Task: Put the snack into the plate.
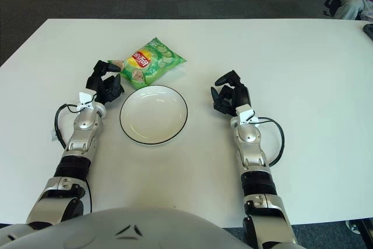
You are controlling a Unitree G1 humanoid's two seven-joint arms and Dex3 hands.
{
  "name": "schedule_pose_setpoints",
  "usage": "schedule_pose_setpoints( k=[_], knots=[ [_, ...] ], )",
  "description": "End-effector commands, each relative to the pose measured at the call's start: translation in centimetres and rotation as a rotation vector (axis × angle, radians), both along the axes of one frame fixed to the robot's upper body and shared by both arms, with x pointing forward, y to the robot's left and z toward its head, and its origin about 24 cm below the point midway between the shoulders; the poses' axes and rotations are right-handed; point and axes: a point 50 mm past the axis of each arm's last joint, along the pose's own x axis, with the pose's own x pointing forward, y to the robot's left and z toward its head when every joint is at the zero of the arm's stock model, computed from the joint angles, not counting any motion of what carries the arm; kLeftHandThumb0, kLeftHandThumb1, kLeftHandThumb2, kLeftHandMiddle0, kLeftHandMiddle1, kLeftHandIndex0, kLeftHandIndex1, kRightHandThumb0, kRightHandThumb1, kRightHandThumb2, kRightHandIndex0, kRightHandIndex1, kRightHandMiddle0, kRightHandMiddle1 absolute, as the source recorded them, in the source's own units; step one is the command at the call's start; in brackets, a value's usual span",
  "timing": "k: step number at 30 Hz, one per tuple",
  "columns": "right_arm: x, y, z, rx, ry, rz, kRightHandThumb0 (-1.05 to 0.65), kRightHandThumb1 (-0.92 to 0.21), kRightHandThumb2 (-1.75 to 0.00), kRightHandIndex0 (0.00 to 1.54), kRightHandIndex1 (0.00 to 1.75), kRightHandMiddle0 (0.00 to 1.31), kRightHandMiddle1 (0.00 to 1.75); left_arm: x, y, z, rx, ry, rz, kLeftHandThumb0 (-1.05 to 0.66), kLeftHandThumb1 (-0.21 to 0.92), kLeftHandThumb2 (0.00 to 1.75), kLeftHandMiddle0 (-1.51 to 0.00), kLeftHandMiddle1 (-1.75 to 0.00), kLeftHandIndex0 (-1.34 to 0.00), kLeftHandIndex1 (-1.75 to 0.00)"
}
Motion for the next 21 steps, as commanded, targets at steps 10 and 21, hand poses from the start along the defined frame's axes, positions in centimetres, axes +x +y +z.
schedule_pose_setpoints(
  k=[10, 21],
  knots=[
    [-1.3, 0.7, -2.9, -0.017, 0.158, -0.014, -0.39, -0.66, -0.86, 0.84, 1.75, 0.37, 1.75, -0.3, 0.6, 0.0, 0.080, -0.067, 0.047, -0.37, 0.72, 0.79, -0.87, -1.75, -0.33, -1.75],
    [-1.3, 0.3, -2.8, -0.028, 0.162, -0.020, -0.39, -0.66, -0.87, 0.85, 1.75, 0.37, 1.75, -0.5, -0.4, 1.8, 0.198, -0.330, 0.084, -0.38, 0.69, 0.82, -0.87, -1.75, -0.34, -1.75]
  ],
)
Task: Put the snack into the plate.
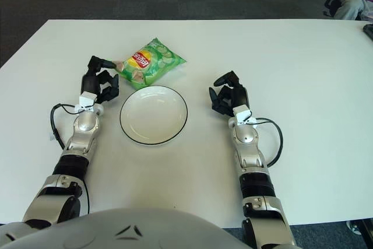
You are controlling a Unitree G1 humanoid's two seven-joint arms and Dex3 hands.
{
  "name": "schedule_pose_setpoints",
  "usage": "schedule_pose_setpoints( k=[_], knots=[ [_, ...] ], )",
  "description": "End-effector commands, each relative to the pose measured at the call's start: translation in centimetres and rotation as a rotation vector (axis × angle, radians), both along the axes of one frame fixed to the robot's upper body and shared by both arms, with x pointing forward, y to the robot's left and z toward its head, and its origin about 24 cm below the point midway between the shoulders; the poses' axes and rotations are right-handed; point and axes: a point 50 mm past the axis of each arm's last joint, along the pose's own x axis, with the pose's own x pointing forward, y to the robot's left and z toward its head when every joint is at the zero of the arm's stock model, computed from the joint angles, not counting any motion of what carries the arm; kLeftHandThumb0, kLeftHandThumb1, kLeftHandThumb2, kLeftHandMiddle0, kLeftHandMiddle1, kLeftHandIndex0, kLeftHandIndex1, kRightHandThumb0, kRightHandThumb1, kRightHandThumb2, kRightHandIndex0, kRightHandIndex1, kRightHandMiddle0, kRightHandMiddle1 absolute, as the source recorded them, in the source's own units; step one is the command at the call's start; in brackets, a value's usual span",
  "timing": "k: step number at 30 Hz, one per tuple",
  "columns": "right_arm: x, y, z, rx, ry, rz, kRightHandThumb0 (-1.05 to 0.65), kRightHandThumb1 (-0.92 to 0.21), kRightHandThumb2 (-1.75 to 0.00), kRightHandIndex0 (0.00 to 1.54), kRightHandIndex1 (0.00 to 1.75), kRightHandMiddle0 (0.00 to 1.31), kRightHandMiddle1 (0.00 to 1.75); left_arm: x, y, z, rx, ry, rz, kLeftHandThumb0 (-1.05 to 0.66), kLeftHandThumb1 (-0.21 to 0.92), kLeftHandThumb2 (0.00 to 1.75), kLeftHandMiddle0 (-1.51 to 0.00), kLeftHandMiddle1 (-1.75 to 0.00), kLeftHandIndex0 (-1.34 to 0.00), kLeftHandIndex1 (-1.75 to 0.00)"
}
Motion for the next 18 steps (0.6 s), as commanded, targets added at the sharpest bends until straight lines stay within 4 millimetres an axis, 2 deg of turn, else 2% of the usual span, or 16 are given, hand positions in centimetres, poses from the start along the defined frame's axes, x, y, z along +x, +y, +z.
schedule_pose_setpoints(
  k=[1, 8, 18],
  knots=[
    [-1.2, -0.1, -2.8, -0.011, 0.156, -0.007, -0.39, -0.66, -0.87, 0.85, 1.75, 0.37, 1.75, -0.1, -0.3, 0.6, 0.040, -0.076, -0.002, -0.38, 0.70, 0.81, -0.87, -1.75, -0.34, -1.75],
    [-1.2, -0.4, -2.9, -0.012, 0.158, -0.008, -0.39, -0.65, -0.87, 0.85, 1.75, 0.37, 1.75, 0.3, -0.7, 4.5, 0.111, -0.251, -0.025, -0.38, 0.71, 0.80, -0.86, -1.75, -0.33, -1.75],
    [-1.3, -0.7, -2.9, -0.019, 0.158, -0.006, -0.39, -0.65, -0.88, 0.85, 1.75, 0.37, 1.75, 0.8, -1.7, 7.5, 0.163, -0.386, -0.002, -0.38, 0.72, 0.75, -0.80, -1.75, -0.35, -1.71]
  ],
)
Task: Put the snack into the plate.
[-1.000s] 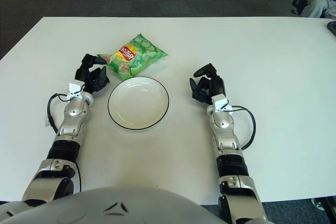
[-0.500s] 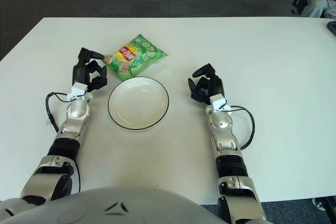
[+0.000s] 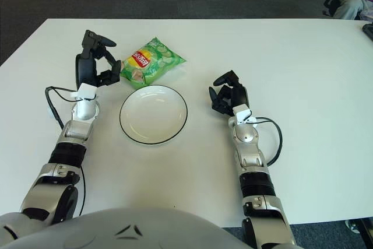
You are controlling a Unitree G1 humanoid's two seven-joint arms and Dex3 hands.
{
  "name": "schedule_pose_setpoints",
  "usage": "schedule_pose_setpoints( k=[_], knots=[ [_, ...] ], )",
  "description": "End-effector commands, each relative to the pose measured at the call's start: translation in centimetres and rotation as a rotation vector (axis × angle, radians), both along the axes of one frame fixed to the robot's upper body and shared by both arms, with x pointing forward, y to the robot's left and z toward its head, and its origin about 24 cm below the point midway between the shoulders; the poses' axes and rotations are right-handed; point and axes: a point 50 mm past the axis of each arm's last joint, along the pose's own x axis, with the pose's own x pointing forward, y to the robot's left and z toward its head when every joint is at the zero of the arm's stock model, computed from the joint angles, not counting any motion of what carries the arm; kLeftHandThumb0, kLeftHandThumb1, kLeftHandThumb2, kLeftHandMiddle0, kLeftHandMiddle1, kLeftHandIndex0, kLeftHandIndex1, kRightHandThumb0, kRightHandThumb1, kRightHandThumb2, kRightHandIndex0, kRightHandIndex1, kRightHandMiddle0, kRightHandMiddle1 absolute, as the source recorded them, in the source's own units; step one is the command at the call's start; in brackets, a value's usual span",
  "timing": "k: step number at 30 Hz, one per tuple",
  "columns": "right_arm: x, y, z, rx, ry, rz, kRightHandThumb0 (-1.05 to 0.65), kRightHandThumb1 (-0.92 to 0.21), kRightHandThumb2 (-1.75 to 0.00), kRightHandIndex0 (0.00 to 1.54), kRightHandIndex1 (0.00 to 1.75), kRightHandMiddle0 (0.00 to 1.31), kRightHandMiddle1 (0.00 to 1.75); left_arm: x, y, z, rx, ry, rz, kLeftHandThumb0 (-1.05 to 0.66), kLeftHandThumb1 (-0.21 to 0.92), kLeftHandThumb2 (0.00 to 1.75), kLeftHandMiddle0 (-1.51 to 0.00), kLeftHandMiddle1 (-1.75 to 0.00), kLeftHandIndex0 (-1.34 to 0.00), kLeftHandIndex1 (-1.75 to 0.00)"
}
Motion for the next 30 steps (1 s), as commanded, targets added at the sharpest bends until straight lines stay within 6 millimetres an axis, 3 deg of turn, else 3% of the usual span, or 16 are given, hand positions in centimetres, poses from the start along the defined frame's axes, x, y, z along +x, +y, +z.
schedule_pose_setpoints(
  k=[1, 6, 10, 18, 21, 22, 23, 26, 30],
  knots=[
    [-1.3, -0.6, -2.8, -0.014, 0.154, -0.013, -0.39, -0.65, -0.88, 0.85, 1.75, 0.38, 1.75, 0.4, -0.4, 1.3, 0.047, -0.068, 0.019, -0.37, 0.73, 0.74, -0.80, -1.75, -0.36, -1.70],
    [-1.3, -0.6, -2.9, -0.018, 0.156, -0.011, -0.39, -0.64, -0.88, 0.85, 1.75, 0.38, 1.75, 1.6, -0.8, 2.3, 0.181, -0.132, 0.026, -0.37, 0.77, 0.62, -0.78, -1.75, -0.39, -1.63],
    [-1.4, -0.6, -2.9, -0.021, 0.156, -0.010, -0.39, -0.64, -0.89, 0.85, 1.75, 0.38, 1.75, 2.2, -0.9, 2.5, 0.297, -0.136, 0.046, -0.36, 0.88, 0.36, -0.64, -1.65, -0.45, -1.51],
    [-1.4, -0.6, -3.0, -0.024, 0.157, -0.008, -0.40, -0.64, -0.89, 0.86, 1.75, 0.38, 1.75, 3.8, -1.5, 3.2, 0.439, -0.105, 0.025, -0.36, 0.92, 0.31, -0.64, -1.15, -0.43, -1.50],
    [-1.4, -0.5, -3.0, -0.025, 0.157, -0.008, -0.40, -0.64, -0.89, 0.86, 1.75, 0.38, 1.75, 5.1, -2.0, 3.7, 0.502, -0.044, -0.035, -0.36, 0.92, 0.35, -0.62, -0.82, -0.38, -1.55],
    [-1.4, -0.5, -3.0, -0.026, 0.157, -0.008, -0.40, -0.64, -0.89, 0.86, 1.75, 0.38, 1.75, 5.3, -2.0, 3.8, 0.517, -0.027, -0.045, -0.40, 0.92, 0.35, -0.60, -0.70, -0.34, -1.42],
    [-1.4, -0.5, -2.9, -0.026, 0.157, -0.008, -0.40, -0.64, -0.89, 0.86, 1.75, 0.38, 1.75, 5.7, -2.1, 3.8, 0.548, 0.007, -0.051, -0.45, 0.92, 0.34, -0.60, -0.55, -0.34, -1.15],
    [-1.4, -0.5, -3.0, -0.028, 0.157, -0.008, -0.40, -0.64, -0.89, 0.86, 1.75, 0.38, 1.75, 6.4, -2.1, 3.6, 0.626, 0.097, -0.057, -0.58, 0.92, 0.35, -0.58, -0.22, -0.32, -0.73],
    [-1.4, -0.4, -3.0, -0.028, 0.156, -0.007, -0.40, -0.64, -0.89, 0.86, 1.75, 0.38, 1.75, 7.1, -2.3, 3.5, 0.709, 0.208, -0.049, -0.69, 0.92, 0.38, -0.52, -0.06, -0.25, -0.52]
  ],
)
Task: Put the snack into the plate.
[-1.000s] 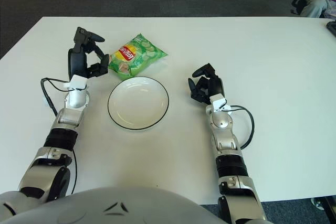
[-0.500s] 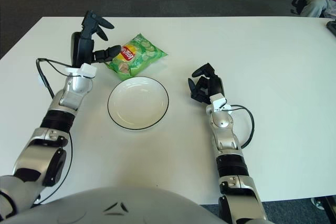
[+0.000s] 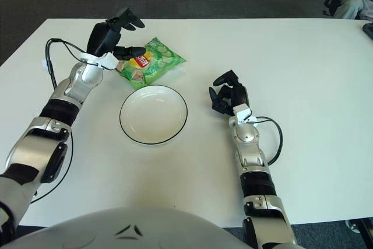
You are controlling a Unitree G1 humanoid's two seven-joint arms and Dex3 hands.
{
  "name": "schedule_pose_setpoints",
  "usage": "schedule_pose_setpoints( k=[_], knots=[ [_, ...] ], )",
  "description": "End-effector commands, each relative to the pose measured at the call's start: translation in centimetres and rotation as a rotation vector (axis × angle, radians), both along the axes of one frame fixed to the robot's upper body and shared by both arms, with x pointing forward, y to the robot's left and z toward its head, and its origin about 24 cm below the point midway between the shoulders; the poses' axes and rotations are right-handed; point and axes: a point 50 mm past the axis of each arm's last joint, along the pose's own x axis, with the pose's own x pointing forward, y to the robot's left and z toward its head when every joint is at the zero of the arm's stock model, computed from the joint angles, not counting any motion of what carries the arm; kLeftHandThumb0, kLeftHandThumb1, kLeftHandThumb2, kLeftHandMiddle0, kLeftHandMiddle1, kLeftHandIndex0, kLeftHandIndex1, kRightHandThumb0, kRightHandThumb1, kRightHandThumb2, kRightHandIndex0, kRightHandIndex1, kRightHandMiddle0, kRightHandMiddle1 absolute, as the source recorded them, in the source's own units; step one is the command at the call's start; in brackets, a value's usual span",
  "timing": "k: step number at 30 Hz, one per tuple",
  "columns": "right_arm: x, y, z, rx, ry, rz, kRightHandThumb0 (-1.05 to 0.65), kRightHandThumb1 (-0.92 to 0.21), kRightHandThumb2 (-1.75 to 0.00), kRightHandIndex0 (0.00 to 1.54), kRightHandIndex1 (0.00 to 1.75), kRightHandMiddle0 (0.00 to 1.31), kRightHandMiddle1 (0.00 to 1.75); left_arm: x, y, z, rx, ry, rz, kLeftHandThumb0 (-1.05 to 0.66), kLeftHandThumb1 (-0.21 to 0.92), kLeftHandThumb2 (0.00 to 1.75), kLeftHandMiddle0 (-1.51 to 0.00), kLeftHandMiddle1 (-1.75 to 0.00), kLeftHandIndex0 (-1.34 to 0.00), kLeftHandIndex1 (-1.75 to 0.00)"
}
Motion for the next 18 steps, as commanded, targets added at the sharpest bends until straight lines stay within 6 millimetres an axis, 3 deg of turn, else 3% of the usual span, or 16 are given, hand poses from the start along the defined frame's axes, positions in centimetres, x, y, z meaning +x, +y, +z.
schedule_pose_setpoints(
  k=[1, 9, 18],
  knots=[
    [-1.3, -0.4, -2.9, -0.021, 0.151, -0.014, -0.40, -0.64, -0.89, 0.86, 1.75, 0.38, 1.75, 0.6, 0.1, 0.1, 0.067, 0.085, 0.031, -0.70, 0.92, 0.38, -0.52, -0.05, -0.24, -0.49],
    [-1.3, -0.3, -2.9, -0.023, 0.151, -0.014, -0.40, -0.64, -0.89, 0.86, 1.75, 0.38, 1.75, 1.9, -1.1, -0.8, 0.124, 0.369, 0.098, -0.85, 0.92, 0.36, -0.13, 0.00, -0.10, -0.16],
    [-1.3, -0.3, -2.9, -0.025, 0.153, -0.015, -0.40, -0.64, -0.89, 0.86, 1.75, 0.38, 1.75, 3.0, -2.5, -3.0, 0.143, 0.496, 0.149, -0.97, 0.92, 0.45, -0.02, 0.00, -0.03, -0.08]
  ],
)
